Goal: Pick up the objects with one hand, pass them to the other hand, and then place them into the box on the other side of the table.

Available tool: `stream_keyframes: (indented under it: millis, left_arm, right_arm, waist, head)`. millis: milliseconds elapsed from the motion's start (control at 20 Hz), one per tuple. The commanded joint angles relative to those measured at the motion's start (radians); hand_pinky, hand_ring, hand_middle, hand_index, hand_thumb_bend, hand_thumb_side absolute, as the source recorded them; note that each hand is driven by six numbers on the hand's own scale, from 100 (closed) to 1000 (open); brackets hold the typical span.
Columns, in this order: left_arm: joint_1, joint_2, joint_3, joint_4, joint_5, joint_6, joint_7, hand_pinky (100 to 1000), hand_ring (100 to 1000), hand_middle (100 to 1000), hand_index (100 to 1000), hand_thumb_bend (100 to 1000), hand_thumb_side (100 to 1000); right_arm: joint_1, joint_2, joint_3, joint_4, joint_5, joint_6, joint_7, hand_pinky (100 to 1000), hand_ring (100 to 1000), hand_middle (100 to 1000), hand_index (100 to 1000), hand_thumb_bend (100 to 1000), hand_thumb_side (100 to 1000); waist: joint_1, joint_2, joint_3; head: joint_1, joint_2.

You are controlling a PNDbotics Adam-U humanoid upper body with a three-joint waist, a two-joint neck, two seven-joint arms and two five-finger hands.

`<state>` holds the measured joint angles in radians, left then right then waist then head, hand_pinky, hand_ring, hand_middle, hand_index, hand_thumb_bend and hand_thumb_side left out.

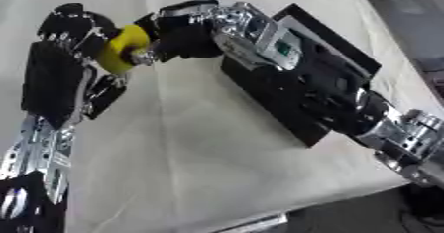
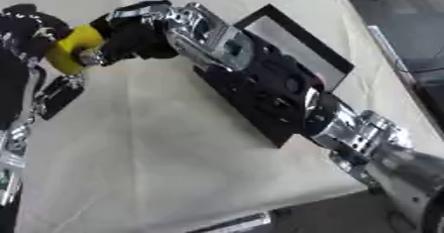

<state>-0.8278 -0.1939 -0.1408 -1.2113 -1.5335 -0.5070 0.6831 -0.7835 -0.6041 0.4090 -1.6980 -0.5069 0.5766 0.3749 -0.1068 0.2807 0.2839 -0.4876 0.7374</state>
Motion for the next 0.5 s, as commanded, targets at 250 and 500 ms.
stream_keyframes:
  millis: [250, 500]
  left_arm:
    - [-0.014, -0.013, -0.006, -0.009, 0.005, -0.017, 0.046, 803, 756, 724, 863, 801, 144]
    - [-0.014, -0.012, -0.004, -0.007, -0.006, 0.014, 0.082, 824, 773, 737, 878, 859, 265]
  right_arm:
    - [-0.017, -0.024, -0.013, -0.035, -0.025, -0.003, 0.011, 1000, 937, 316, 655, 100, 148]
    - [-0.014, -0.029, -0.016, -0.036, -0.032, -0.006, 0.005, 1000, 935, 313, 651, 100, 143]
  waist:
    - [0.004, -0.015, -0.001]
    - [0.007, -0.016, -0.004]
  head:
    - [0.0, -0.005]
    - [0.0, -0.006]
